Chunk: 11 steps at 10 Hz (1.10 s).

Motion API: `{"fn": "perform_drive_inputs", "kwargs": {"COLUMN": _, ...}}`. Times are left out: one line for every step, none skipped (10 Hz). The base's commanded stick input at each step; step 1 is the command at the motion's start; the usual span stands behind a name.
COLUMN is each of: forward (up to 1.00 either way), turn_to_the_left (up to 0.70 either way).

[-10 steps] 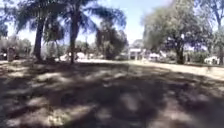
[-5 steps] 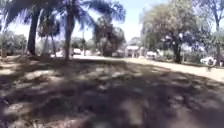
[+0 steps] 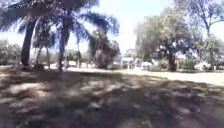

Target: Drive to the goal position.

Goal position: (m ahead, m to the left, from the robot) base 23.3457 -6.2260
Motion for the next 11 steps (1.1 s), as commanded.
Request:
{"fn": "perform_drive_inputs", "kwargs": {"forward": 0.70, "turn_to_the_left": -0.09}}
{"fn": "perform_drive_inputs", "kwargs": {"forward": 0.70, "turn_to_the_left": 0.00}}
{"fn": "perform_drive_inputs", "kwargs": {"forward": 0.70, "turn_to_the_left": 0.00}}
{"fn": "perform_drive_inputs", "kwargs": {"forward": 0.70, "turn_to_the_left": -0.24}}
{"fn": "perform_drive_inputs", "kwargs": {"forward": 0.70, "turn_to_the_left": -0.35}}
{"fn": "perform_drive_inputs", "kwargs": {"forward": 0.70, "turn_to_the_left": -0.06}}
{"fn": "perform_drive_inputs", "kwargs": {"forward": 0.70, "turn_to_the_left": 0.00}}
{"fn": "perform_drive_inputs", "kwargs": {"forward": 0.70, "turn_to_the_left": 0.00}}
{"fn": "perform_drive_inputs", "kwargs": {"forward": 0.70, "turn_to_the_left": -0.16}}
{"fn": "perform_drive_inputs", "kwargs": {"forward": 0.70, "turn_to_the_left": -0.34}}
{"fn": "perform_drive_inputs", "kwargs": {"forward": 0.70, "turn_to_the_left": -0.19}}
